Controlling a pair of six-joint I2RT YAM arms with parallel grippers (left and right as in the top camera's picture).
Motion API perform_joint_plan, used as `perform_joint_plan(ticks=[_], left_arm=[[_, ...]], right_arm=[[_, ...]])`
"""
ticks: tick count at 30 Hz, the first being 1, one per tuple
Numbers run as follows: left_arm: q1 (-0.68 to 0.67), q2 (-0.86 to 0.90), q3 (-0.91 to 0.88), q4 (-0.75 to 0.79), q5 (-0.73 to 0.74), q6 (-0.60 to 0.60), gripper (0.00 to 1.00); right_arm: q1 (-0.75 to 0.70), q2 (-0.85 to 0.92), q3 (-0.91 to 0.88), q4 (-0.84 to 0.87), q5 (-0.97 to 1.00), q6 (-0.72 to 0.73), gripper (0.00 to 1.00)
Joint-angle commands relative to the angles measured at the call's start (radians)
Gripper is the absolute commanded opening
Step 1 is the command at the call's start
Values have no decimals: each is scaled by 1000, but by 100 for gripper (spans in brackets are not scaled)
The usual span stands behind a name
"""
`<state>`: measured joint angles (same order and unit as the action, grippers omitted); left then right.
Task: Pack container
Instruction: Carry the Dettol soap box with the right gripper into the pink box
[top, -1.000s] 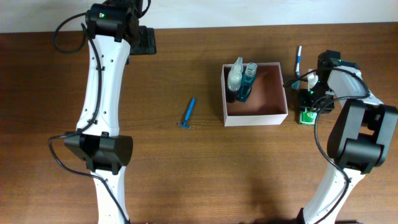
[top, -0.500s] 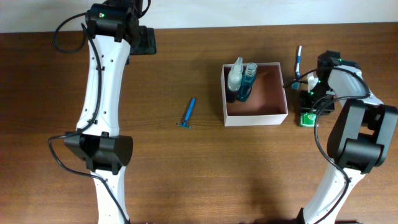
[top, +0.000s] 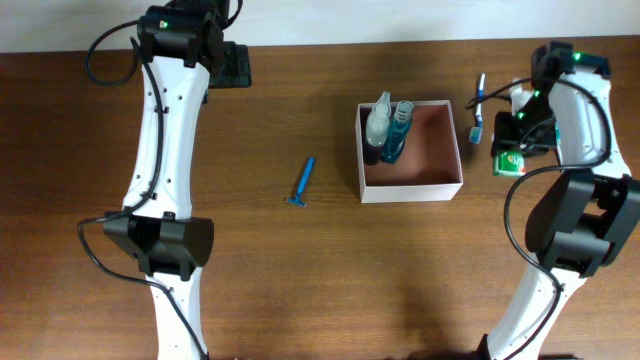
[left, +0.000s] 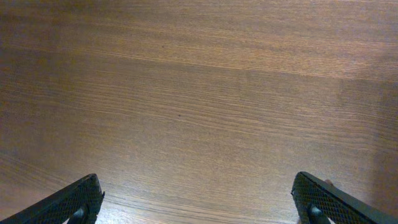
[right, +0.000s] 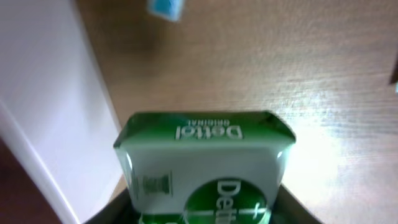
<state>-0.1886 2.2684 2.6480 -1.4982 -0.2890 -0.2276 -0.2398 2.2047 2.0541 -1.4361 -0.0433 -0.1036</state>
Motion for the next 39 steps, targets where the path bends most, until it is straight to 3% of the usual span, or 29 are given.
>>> perform_joint_plan(ticks=[1,8,39], left_arm=[[1,-6,-1,2,-11,5,99],[1,-6,-1,2,-11,5,99],[1,-6,-1,3,-11,5,99]], right_arm=[[39,0,135,-52,-51,27,43],[137,0,283,-135,-54,89,44],[268,56,240,-70,-58,138,45]])
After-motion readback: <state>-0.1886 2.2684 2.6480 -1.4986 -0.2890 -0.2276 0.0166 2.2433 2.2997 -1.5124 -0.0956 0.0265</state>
